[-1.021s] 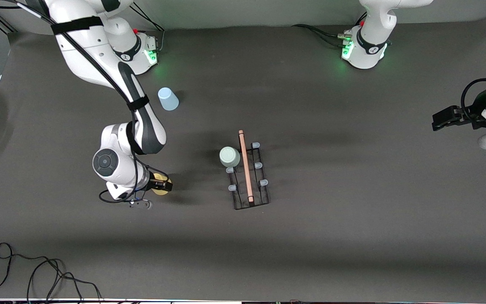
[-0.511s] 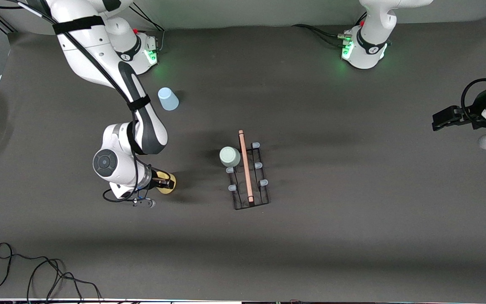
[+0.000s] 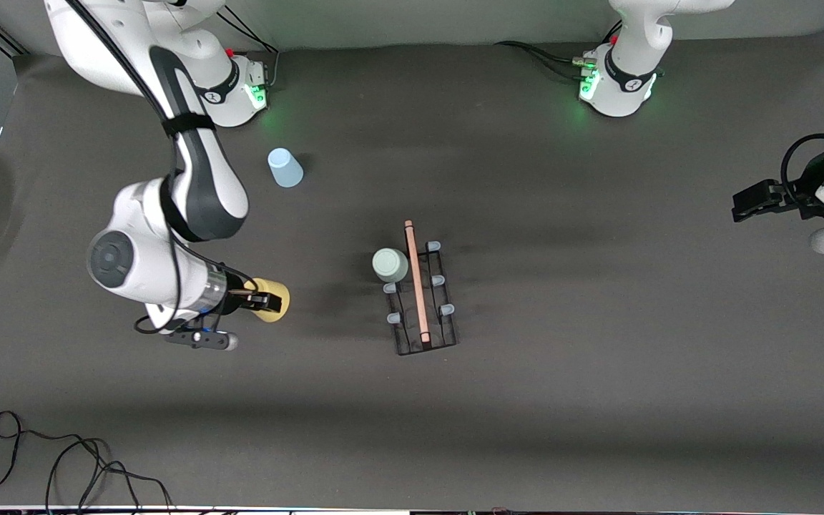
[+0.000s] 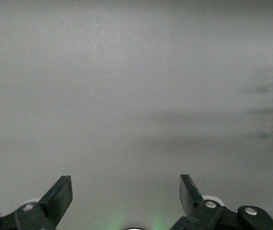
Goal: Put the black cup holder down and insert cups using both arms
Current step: 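Place the yellow cup onto a rack peg with the right gripper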
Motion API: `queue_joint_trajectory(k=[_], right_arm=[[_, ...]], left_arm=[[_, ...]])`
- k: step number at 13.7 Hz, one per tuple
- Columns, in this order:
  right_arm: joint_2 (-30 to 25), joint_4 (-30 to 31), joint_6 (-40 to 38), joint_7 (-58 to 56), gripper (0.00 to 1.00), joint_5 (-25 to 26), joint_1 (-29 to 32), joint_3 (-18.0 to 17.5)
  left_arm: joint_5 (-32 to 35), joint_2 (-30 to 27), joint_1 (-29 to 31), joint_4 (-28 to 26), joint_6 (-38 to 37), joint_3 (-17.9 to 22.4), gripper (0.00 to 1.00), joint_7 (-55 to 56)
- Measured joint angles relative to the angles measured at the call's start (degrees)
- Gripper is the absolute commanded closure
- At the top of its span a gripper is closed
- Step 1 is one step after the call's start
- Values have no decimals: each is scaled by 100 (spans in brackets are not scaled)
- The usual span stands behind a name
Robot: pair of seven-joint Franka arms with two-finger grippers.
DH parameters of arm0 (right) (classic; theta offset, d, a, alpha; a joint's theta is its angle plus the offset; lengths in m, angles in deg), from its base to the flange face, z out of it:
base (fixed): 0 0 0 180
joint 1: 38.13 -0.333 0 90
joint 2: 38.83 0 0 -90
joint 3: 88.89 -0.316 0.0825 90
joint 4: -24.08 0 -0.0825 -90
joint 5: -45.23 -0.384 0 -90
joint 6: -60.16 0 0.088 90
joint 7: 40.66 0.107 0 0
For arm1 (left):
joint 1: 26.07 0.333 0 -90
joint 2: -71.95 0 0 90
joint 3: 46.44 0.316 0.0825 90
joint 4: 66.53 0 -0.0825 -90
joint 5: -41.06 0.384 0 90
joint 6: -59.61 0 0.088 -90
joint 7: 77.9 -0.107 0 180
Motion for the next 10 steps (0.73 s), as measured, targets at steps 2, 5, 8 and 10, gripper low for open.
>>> queue_joint_trajectory(k=[2,5,8,10], right_arm=[[25,-371,-20,624,100,-102,-69,-59],[206,-782,19,1569,100,-413,-399,-100],[591,-1288,132,2542,100,-427,-769,-110],[847,-1483,527,3018,100,-427,-955,-117]], left_arm=[[0,0,0,-11,8,0,0,0],[0,0,0,-36,103,0,0,0],[-8,-1,0,-48,289,-2,0,0],[-9,-6,0,-48,289,-3,0,0]])
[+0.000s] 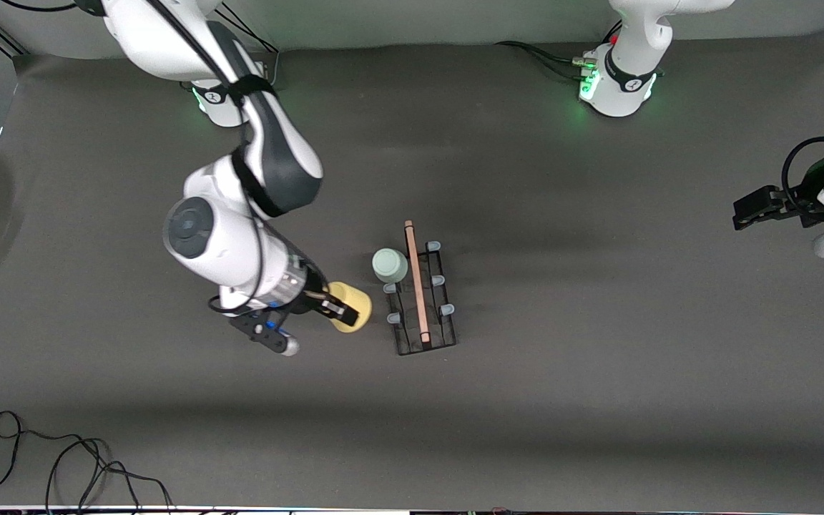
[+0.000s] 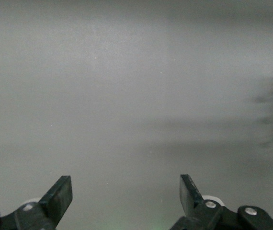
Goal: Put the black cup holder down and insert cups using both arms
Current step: 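Place the yellow cup onto a rack peg with the right gripper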
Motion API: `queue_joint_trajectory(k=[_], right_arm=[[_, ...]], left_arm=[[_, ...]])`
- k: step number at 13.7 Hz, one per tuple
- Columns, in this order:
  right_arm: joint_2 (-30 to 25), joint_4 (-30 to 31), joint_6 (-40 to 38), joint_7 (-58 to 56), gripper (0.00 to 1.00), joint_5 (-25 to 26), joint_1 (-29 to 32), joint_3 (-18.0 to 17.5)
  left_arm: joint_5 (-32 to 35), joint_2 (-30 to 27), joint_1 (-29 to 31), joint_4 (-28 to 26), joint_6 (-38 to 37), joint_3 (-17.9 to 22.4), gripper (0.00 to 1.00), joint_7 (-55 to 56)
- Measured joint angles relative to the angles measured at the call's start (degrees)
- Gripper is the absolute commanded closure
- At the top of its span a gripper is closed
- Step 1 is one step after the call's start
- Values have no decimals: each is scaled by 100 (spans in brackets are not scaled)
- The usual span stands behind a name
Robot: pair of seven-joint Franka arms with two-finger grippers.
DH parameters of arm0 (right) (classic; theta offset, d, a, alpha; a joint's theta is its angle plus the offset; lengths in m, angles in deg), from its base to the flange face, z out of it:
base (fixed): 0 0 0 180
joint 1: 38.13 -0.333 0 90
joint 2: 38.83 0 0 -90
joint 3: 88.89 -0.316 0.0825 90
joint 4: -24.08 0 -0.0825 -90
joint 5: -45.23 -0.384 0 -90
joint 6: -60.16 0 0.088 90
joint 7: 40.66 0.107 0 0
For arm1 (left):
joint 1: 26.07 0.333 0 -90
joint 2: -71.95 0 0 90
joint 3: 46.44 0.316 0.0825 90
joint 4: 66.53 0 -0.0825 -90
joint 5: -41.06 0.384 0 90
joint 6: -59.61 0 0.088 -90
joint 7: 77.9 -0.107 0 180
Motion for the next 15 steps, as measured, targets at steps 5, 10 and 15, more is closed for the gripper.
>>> queue_joint_trajectory(k=[5,10,15], right_arm=[[593,-67,955,479,100,0,-340,-4],[887,-127,1099,481,11,0,-435,-4],[947,-148,1118,483,0,6,-442,7]], left_arm=[[-1,-2,0,-1,0,-1,0,0],[-1,-1,0,-3,-1,1,0,0],[-1,-1,0,-8,-1,1,0,0]])
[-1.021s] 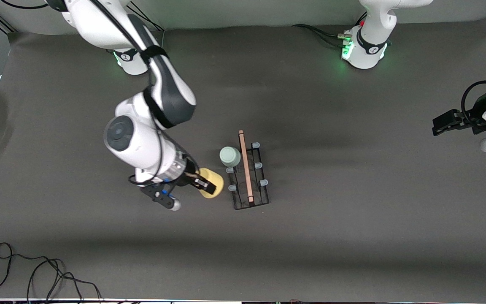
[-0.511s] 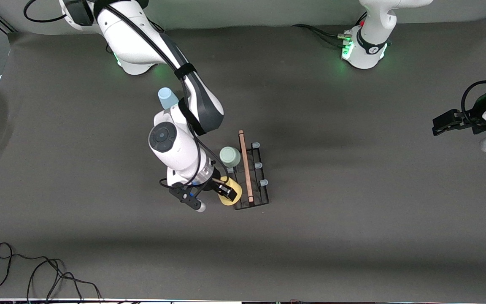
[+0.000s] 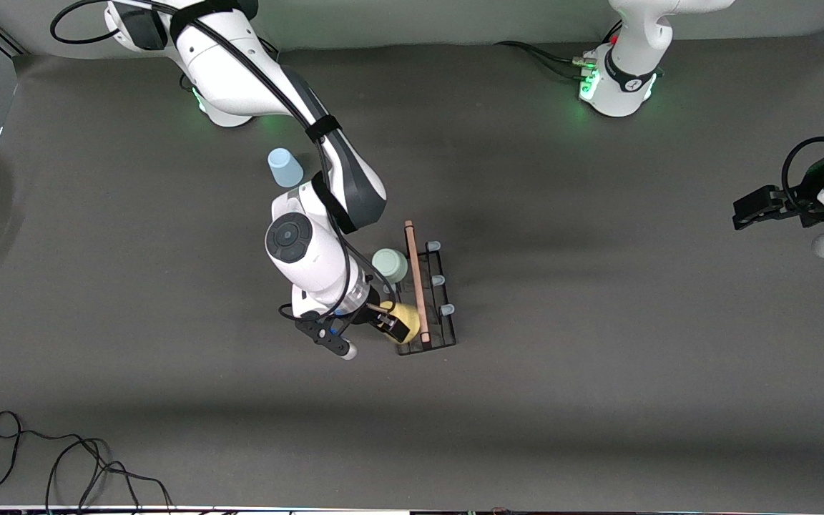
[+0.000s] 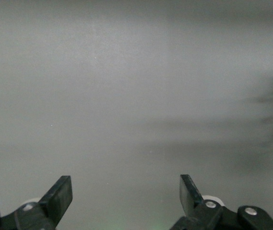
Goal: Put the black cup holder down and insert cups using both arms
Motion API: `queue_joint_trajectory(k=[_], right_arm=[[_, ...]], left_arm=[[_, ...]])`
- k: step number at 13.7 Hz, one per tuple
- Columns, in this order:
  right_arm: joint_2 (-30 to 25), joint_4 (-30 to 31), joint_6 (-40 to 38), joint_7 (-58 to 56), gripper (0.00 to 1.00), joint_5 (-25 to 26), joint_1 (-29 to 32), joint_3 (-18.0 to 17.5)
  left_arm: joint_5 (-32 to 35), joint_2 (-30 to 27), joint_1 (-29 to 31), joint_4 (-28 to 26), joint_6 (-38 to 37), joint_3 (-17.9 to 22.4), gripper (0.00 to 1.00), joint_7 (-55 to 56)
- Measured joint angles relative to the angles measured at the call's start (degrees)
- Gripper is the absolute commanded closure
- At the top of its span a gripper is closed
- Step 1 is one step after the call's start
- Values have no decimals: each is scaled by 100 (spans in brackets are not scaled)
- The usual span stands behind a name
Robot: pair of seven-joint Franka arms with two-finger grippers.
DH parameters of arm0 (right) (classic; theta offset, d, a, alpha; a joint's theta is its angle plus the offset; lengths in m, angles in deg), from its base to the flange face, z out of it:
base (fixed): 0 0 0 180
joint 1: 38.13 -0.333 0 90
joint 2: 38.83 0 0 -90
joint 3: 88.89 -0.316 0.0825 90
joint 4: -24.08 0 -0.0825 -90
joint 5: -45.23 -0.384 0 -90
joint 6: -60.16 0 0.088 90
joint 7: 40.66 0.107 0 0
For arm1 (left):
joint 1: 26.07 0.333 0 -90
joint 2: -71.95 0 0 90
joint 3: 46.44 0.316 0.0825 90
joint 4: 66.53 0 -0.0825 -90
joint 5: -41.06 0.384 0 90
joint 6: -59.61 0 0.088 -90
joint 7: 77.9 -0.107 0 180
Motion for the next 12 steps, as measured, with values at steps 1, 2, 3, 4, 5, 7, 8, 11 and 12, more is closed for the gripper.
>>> queue_joint_trajectory(k=[1,2,3,4,5,7,8,11,12], right_arm=[[-1,-34,-8,0,0,0,0,23],[-9,-84,-82,0,0,1,3,60],[-36,-175,-332,0,0,1,12,110],[-97,-318,-712,0,0,2,28,183],[-205,-491,-1201,-11,0,3,49,298],[-590,-738,-2239,-246,0,12,90,608],[-821,-763,-2709,-512,0,14,122,773],[-1344,-759,-3935,-1453,0,17,225,1371],[-1472,-754,-4314,-1787,0,18,244,1625]], left_arm=[[0,0,0,-1,0,0,0,0],[0,0,0,-1,-1,0,0,0],[0,0,0,-1,-1,0,0,0],[0,0,0,-2,-1,0,0,0],[0,0,0,-3,-1,1,0,0],[0,0,0,-5,-2,1,0,0],[0,0,0,-6,-2,1,0,0],[0,0,0,-7,-4,2,0,0],[0,0,0,-7,-4,2,0,0]])
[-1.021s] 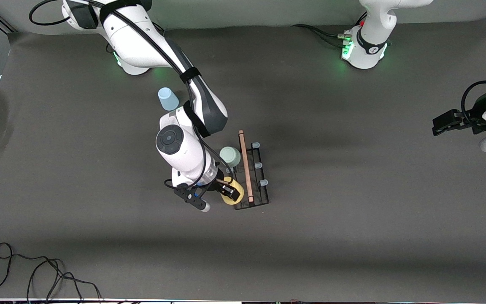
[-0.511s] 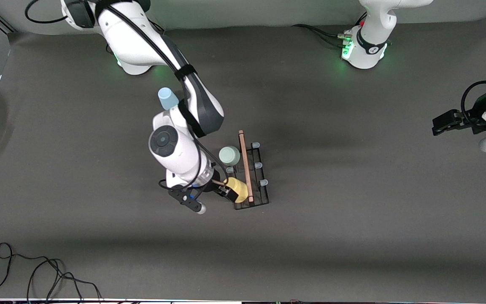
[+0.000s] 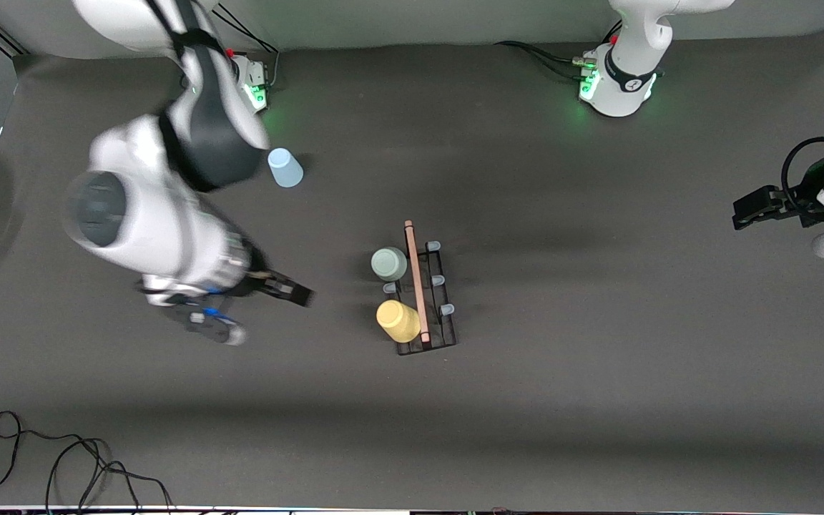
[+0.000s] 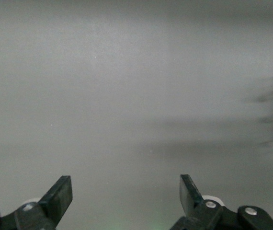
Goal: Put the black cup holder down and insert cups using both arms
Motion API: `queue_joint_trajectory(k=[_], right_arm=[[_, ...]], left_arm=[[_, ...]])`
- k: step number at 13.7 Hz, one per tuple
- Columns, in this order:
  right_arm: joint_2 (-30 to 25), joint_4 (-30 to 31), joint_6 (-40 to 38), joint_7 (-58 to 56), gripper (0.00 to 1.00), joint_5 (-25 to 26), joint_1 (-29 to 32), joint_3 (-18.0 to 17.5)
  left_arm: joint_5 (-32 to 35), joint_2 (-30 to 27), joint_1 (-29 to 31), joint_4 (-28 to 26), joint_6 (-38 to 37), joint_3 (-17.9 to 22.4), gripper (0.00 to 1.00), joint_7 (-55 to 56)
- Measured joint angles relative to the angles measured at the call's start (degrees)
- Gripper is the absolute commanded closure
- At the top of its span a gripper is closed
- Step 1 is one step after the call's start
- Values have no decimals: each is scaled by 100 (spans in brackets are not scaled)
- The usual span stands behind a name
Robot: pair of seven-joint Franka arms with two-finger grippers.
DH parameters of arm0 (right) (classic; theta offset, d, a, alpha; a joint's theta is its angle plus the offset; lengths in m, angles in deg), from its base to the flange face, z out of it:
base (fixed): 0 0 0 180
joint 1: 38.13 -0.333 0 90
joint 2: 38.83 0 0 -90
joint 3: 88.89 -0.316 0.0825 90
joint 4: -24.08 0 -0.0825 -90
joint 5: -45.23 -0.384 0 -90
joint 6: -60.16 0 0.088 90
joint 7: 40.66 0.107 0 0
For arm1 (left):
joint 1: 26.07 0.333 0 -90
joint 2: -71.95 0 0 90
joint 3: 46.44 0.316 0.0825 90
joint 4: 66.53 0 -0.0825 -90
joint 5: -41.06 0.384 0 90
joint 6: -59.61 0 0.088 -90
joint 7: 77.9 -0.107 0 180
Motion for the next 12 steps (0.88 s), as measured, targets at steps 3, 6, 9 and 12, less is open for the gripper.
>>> queue_joint_trajectory(k=[3,6,9,12], right_arm=[[-307,30,-1034,-1235,0,41,23,901],[-637,58,-1438,-2569,0,638,61,1590],[-1068,242,-1465,-2988,0,1054,72,1790],[-1134,418,-1462,-3002,0,1198,2,1789]], left_arm=[[0,0,0,0,-2,2,0,0],[0,0,0,0,-3,3,0,0],[0,0,0,0,-4,3,0,0],[0,0,0,0,-4,4,0,0]])
